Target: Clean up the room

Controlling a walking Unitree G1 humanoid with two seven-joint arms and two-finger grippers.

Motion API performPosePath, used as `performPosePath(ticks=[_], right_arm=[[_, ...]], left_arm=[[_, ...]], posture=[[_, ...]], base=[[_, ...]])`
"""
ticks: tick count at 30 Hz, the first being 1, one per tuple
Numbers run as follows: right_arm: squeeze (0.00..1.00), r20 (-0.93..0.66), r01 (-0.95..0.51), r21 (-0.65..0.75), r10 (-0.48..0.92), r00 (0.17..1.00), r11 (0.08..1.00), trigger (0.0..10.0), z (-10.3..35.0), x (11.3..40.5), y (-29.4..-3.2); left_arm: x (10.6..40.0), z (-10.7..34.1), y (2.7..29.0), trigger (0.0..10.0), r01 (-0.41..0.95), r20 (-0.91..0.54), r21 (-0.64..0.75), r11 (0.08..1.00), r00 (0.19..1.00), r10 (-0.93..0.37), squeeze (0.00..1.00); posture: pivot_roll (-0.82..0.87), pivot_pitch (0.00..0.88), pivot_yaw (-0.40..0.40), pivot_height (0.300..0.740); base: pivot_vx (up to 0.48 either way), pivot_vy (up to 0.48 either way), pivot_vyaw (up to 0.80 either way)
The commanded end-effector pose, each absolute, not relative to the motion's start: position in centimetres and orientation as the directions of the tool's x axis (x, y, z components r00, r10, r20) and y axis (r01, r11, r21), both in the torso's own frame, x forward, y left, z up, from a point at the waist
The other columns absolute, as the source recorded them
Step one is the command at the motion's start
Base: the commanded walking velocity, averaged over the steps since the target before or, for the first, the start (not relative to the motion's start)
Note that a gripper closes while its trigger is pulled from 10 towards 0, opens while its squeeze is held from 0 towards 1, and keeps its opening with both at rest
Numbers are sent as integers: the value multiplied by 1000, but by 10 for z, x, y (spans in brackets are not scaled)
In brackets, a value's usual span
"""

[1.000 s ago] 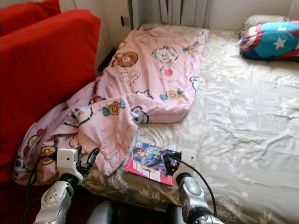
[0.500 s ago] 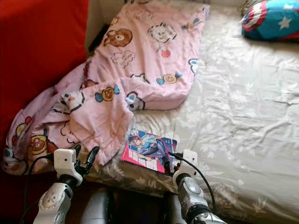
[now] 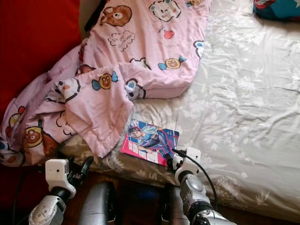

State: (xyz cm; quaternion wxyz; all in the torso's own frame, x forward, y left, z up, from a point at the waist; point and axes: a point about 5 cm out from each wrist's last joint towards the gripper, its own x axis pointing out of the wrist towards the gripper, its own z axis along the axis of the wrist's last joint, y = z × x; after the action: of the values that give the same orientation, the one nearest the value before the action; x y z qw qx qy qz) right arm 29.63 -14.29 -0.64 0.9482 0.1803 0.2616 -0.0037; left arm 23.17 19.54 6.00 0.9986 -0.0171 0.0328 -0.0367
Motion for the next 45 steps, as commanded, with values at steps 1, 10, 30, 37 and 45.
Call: performPosePath(ticks=[1, 10, 30, 37, 45], right_arm=[[0, -546, 130, 340, 83, 834, 931, 0, -18, 285, -143], [0, -546, 107, 322, 92, 832, 940, 0, -19, 283, -142], [0, -530, 109, 310, 77, 844, 944, 0, -14, 288, -147], [0, -516, 118, 310, 63, 855, 943, 0, -11, 291, -152], [0, -467, 144, 329, 28, 884, 933, 0, -10, 288, -165]], left_arm=[[224, 52, 197, 10000, 63, -116, -29, 998, 991, -66, 0], [224, 52, 198, 10000, 56, -138, -22, 998, 989, -58, 0], [237, 49, 197, 10000, 52, -135, -26, 998, 989, -55, 0], [246, 43, 200, 10000, 43, -146, -21, 999, 988, -46, 0], [249, 25, 204, 10000, 15, -198, -26, 1000, 980, -20, 0]], posture=[[157, 376, -19, 638], [159, 360, -18, 638], [156, 299, -16, 638], [145, 238, -16, 638], [100, 162, -11, 638]], base=[[0, 0, 0], [0, 0, 0], [0, 0, 0], [0, 0, 0], [0, 0, 0]])
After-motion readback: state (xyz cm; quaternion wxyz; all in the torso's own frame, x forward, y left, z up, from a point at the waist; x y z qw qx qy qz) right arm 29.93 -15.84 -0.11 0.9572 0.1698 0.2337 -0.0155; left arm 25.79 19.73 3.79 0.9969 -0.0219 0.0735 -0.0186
